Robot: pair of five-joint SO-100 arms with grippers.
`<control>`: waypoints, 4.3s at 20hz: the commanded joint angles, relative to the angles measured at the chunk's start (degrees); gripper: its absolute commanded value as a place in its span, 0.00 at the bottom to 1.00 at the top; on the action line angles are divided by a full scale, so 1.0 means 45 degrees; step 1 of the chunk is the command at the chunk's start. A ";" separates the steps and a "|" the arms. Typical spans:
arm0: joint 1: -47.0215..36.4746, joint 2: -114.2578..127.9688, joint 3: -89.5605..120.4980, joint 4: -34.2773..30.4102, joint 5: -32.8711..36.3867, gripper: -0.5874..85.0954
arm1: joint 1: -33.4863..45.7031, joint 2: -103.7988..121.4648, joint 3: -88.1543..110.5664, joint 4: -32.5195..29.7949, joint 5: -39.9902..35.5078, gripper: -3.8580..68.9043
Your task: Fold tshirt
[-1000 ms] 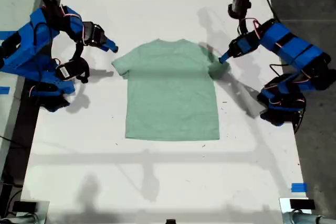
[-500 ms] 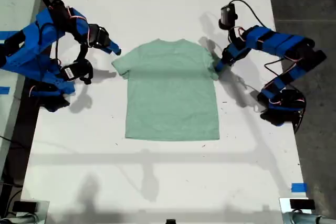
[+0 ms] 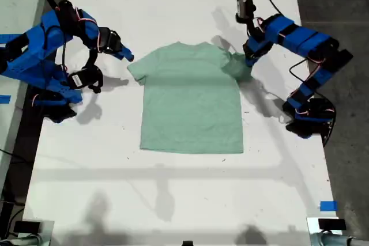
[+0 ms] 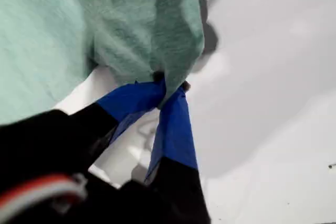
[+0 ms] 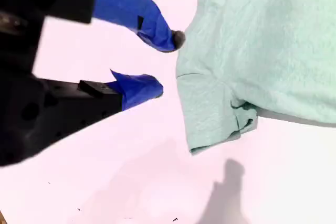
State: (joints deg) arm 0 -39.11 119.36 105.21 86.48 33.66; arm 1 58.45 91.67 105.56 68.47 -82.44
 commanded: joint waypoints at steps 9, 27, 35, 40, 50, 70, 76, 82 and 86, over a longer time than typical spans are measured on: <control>0.0293 0.1094 0.0195 -0.0254 -0.0352 0.14 | -0.5957 -0.2344 -0.9336 0.3184 0.3867 0.04; 0.0723 0.1797 0.0898 -0.0977 -0.0488 0.18 | -0.7109 -0.2129 -1.1328 0.5234 0.4570 0.36; 0.0664 0.1465 0.0684 -0.0645 -0.0410 0.27 | -0.8066 0.4727 -0.4922 0.5020 0.5840 0.30; -0.0352 -0.0449 0.0879 -0.1602 0.0391 0.34 | -0.8906 0.8145 -0.1660 0.4277 0.7012 0.29; -0.2813 -0.5254 0.3340 -0.5996 0.1523 0.34 | -0.9922 0.8770 -0.1191 0.4063 0.7441 0.28; -0.2441 -0.3574 0.0625 -0.4355 0.1230 0.01 | -0.9766 0.9824 0.0176 0.3613 0.7500 0.29; 0.0293 -0.9629 -0.7441 -0.2949 0.0820 0.01 | -0.9785 1.0078 0.0605 0.3477 0.7773 0.29; 0.1328 -1.3672 -1.2266 -0.3730 0.0898 0.01 | -0.9863 1.0488 0.1211 0.3301 0.8066 0.29; 0.1504 -1.4180 -1.2285 -0.4922 0.1055 0.14 | -0.9844 1.0527 0.1348 0.3242 0.8066 0.29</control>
State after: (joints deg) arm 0 -33.31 54.40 53.61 66.53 37.88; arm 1 13.97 137.46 111.97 84.90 -46.49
